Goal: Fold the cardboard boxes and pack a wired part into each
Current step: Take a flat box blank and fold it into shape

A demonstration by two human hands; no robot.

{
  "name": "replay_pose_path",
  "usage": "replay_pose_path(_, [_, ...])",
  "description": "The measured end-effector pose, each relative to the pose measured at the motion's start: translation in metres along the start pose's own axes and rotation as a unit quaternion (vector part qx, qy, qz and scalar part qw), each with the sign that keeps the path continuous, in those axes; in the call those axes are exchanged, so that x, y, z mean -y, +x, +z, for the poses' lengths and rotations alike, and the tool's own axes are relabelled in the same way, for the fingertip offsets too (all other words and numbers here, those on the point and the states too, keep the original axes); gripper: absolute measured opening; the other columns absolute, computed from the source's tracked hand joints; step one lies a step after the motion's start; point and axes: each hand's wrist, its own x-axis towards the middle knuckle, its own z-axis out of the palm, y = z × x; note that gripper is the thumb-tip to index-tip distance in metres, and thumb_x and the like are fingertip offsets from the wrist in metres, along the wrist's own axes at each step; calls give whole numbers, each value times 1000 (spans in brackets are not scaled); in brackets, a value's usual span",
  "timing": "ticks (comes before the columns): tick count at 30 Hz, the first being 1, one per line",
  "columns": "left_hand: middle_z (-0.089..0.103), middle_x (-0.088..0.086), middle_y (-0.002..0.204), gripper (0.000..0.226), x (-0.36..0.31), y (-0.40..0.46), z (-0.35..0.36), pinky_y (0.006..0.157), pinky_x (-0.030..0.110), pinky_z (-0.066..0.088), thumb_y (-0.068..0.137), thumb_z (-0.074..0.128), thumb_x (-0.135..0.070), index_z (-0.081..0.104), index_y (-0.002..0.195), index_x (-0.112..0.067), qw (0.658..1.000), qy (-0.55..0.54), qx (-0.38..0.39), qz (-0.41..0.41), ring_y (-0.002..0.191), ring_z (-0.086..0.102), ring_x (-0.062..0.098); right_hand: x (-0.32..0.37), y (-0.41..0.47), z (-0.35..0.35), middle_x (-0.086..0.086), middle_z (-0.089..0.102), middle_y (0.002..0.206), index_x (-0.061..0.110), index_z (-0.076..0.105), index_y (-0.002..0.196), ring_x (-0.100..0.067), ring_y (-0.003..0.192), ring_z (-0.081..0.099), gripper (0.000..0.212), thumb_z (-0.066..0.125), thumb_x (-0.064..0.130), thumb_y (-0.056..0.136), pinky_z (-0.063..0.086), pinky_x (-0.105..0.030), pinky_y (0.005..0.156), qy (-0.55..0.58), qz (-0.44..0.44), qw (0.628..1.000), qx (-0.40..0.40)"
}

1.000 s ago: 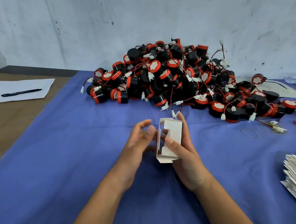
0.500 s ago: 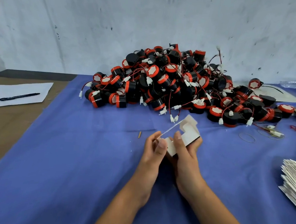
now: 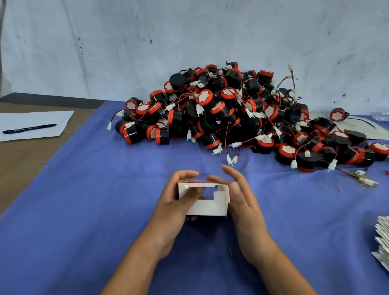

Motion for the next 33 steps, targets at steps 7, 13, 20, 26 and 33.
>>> replay_pose_path(7, [76, 7, 112, 20, -6, -6, 6, 66, 29, 57, 99, 63, -17, 68, 117, -24, 996, -70, 17, -55, 89, 72, 15, 8, 0, -13, -13, 70, 124, 22, 68, 128, -36, 118, 65, 43, 69, 41, 89, 51, -57, 101, -21, -5, 999, 34])
replay_pose_path(13, [76, 0, 106, 24, -9, -6, 4, 80, 39, 51, 99, 60, -15, 69, 118, -26, 996, -51, 7, -77, 90, 69, 18, 7, -1, -8, -9, 72, 108, 25, 73, 112, -23, 97, 71, 29, 75, 32, 85, 59, -35, 80, -71, -30, 997, 15])
replay_pose_path(20, [68, 7, 131, 32, -2, -7, 25, 102, 49, 55, 104, 53, -4, 63, 127, -24, 989, -67, -106, 72, 123, 65, 26, 3, -3, 6, 13, 61, 79, 29, 62, 121, -20, 72, 61, 35, 72, 29, 87, 52, -31, 64, -108, -83, 986, -99])
replay_pose_path(26, [74, 15, 119, 39, 5, -8, 35, 75, 43, 63, 103, 44, -3, 61, 129, -28, 959, -243, -147, 22, 101, 74, 34, -6, -12, 30, 12, 71, 115, 37, 40, 145, -12, 106, 70, 66, 75, 26, 90, 53, -18, 85, -135, -111, 985, -14])
replay_pose_path(33, [62, 4, 130, 45, 4, -2, 12, 99, 35, 53, 94, 52, 4, 68, 126, -23, 911, 165, -177, 334, 123, 61, 18, 5, -12, 32, 0, 69, 129, 15, 55, 139, -16, 124, 63, 43, 49, 40, 104, 47, -24, 101, -30, -46, 998, 43])
